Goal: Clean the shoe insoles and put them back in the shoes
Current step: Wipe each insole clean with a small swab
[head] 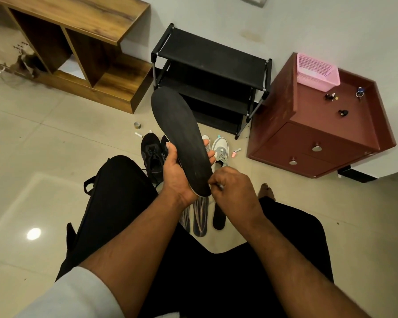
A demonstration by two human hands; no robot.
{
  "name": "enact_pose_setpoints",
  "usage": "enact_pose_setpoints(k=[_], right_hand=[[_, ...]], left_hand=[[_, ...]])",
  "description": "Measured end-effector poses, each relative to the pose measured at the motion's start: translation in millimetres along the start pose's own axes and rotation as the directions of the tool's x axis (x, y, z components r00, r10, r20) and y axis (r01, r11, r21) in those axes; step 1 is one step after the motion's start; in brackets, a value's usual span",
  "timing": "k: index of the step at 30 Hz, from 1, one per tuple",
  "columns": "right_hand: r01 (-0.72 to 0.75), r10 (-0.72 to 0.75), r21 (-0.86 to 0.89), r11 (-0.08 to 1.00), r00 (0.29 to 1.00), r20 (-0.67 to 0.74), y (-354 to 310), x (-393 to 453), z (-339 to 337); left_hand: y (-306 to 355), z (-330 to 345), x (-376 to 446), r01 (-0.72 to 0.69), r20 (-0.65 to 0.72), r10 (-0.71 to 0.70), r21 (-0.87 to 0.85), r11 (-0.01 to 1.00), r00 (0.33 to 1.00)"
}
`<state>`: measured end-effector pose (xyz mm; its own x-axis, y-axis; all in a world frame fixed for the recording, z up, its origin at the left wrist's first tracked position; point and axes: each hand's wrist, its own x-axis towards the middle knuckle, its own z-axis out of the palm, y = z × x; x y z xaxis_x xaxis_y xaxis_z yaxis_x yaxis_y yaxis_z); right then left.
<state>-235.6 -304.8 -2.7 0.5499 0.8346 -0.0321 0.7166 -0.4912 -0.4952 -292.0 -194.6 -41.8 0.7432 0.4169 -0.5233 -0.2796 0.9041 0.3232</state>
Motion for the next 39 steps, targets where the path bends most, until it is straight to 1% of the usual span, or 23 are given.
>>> enact_pose_setpoints(k=[4, 6, 8, 11, 13, 15, 18, 20, 23, 28, 30, 32, 34, 37, 39], right_hand=[[0.156, -0.155, 0.070, 0.985, 0.988, -0.016, -19, -6, 6], [0.192, -0.189, 0.096, 0.977, 0.981, -0.033, -23, -6, 7], [0.145, -0.143, 0.090, 0.985, 0.989, -0.025, -18, -2, 5], [0.046, -0.046, -0.004, 0.999, 0.998, -0.042, -2, 2, -1], [-0.008, 0.005, -0.038, 0.999, 0.998, -0.063, 3, 5, -4], [0.026, -0.028, -0.034, 0.999, 0.998, -0.060, -1, 6, -2], [0.149, -0.148, 0.035, 0.988, 0.988, -0.038, -19, 4, 2], [0.194, -0.191, 0.078, 0.978, 0.981, -0.039, -26, 4, 5], [0.166, -0.164, 0.066, 0.984, 0.986, -0.028, -19, 6, 3], [0.013, -0.014, -0.035, 0.999, 0.999, -0.039, 2, 14, -6], [0.044, -0.045, -0.026, 0.999, 0.998, -0.044, -3, 13, -5], [0.147, -0.146, 0.023, 0.989, 0.988, -0.043, -15, 9, -2], [0.204, -0.203, 0.069, 0.977, 0.979, -0.025, -25, 7, 2], [0.186, -0.185, 0.042, 0.982, 0.982, -0.029, -18, 10, 1], [0.115, -0.116, -0.009, 0.993, 0.992, -0.042, -6, 14, -3]], left_hand=[[1, 1, -1, -0.016, -0.029, 0.017, 0.032, 0.999, 0.999], [1, 1, -2, -0.023, -0.030, 0.024, 0.039, 0.999, 0.999], [0, 3, -4, -0.006, -0.012, 0.007, 0.019, 1.000, 1.000], [-2, 5, -5, 0.046, 0.049, -0.044, -0.030, 0.999, 0.998], [-3, 4, -4, 0.042, 0.046, -0.041, -0.030, 0.999, 0.998], [-3, 5, -5, 0.048, 0.051, -0.046, -0.025, 0.999, 0.998], [-4, 4, -5, 0.034, 0.035, -0.036, 0.034, 0.999, 0.999], [-5, 3, -7, 0.019, 0.018, -0.020, 0.060, 0.998, 1.000], [-5, 3, -9, 0.031, 0.021, -0.033, 0.075, 0.997, 0.999], [-7, 5, -9, 0.059, 0.032, -0.062, 0.076, 0.995, 0.998], [-6, 5, -9, 0.057, 0.032, -0.060, 0.083, 0.995, 0.998], [-7, 4, -7, 0.037, 0.015, -0.038, 0.108, 0.994, 0.999], [-7, 3, -8, 0.033, -0.003, -0.032, 0.115, 0.993, 0.999], [-6, 2, -9, 0.050, 0.012, -0.051, 0.105, 0.993, 0.999], [-7, 2, -9, 0.081, 0.032, -0.084, 0.084, 0.993, 0.996]])
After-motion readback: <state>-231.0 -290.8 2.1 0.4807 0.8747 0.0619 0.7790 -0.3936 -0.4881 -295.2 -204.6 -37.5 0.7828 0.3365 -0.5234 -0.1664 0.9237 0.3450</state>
